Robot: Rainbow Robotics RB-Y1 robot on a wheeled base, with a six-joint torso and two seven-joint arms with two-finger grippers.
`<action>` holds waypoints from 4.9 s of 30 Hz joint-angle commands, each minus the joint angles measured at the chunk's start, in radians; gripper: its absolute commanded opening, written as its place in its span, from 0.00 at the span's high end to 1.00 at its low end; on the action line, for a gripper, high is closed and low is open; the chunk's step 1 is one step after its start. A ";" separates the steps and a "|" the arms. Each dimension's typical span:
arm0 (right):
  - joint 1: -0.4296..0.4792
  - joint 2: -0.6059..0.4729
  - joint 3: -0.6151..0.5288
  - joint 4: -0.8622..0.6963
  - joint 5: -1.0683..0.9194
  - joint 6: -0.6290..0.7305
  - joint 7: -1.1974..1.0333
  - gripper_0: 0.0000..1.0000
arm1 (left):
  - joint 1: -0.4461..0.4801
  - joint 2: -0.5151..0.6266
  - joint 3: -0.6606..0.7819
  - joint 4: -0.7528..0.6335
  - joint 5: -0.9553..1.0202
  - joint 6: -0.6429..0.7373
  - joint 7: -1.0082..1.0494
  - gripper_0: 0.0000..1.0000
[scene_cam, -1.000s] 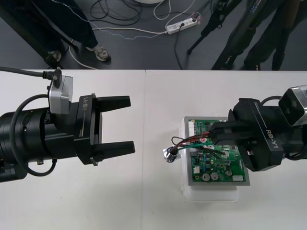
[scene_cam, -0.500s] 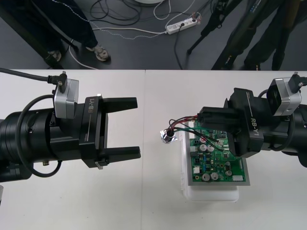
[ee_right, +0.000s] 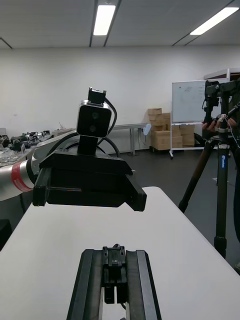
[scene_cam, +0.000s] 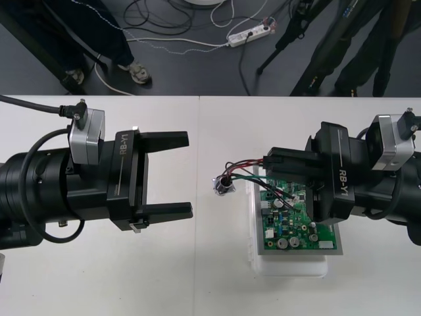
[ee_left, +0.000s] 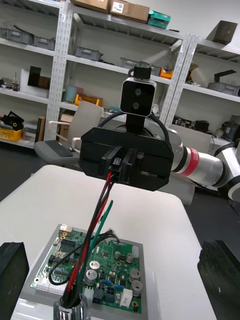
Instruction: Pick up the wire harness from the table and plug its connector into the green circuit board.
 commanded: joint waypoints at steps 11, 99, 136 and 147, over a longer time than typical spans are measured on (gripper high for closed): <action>0.059 0.016 -0.011 -0.104 0.028 0.057 0.032 1.00 | -0.126 0.034 -0.061 0.108 0.078 -0.024 -0.083 0.00; 0.028 0.056 0.023 -0.109 -0.003 0.085 0.090 1.00 | -0.364 -0.054 -0.265 0.238 0.019 0.036 -0.293 0.00; 0.031 0.036 0.021 -0.109 -0.018 0.085 0.090 1.00 | -0.365 -0.054 -0.268 0.238 0.047 0.066 -0.319 0.61; 0.032 0.036 0.021 -0.107 -0.018 0.085 0.090 1.00 | -0.344 -0.051 -0.254 0.238 0.068 0.069 -0.314 0.61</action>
